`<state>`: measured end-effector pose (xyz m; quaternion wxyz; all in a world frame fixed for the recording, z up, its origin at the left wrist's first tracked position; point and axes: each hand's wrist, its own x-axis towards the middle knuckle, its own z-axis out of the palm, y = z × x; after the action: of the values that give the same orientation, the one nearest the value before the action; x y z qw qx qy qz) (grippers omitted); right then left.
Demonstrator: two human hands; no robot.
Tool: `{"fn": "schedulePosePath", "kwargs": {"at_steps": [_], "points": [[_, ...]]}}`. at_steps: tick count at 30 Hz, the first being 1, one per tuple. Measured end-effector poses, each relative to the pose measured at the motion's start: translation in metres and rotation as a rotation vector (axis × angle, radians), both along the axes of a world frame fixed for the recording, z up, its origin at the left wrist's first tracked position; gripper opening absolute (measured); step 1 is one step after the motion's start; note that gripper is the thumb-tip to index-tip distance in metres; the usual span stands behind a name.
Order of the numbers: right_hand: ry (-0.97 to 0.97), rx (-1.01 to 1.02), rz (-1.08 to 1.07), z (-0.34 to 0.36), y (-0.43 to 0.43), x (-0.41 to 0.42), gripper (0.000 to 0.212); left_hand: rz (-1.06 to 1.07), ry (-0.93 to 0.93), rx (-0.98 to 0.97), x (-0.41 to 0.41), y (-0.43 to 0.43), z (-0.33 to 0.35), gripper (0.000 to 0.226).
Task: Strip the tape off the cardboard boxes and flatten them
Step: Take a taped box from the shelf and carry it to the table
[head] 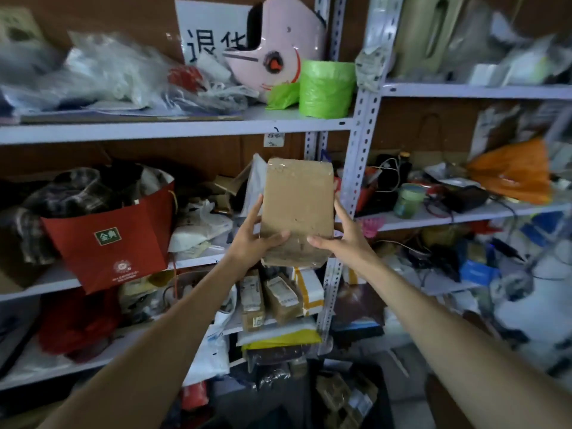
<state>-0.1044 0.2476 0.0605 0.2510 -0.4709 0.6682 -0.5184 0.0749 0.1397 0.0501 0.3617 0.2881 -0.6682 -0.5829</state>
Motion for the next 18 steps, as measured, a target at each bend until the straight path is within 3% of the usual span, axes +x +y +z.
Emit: {"fn": "schedulePosePath", "kwargs": {"at_steps": [6, 10, 18], "points": [[0.016, -0.018, -0.245, 0.015, 0.113, 0.033, 0.116, -0.233, 0.008, -0.031, 0.003, 0.067, 0.016, 0.092], [-0.005, -0.121, -0.392, 0.025, 0.207, 0.042, 0.106, -0.425, 0.050, -0.010, -0.015, 0.139, 0.027, 0.089], [0.109, -0.192, -0.840, 0.033, 0.468, 0.098, 0.095, -0.881, 0.066, -0.080, -0.063, 0.364, 0.034, 0.089]]}}
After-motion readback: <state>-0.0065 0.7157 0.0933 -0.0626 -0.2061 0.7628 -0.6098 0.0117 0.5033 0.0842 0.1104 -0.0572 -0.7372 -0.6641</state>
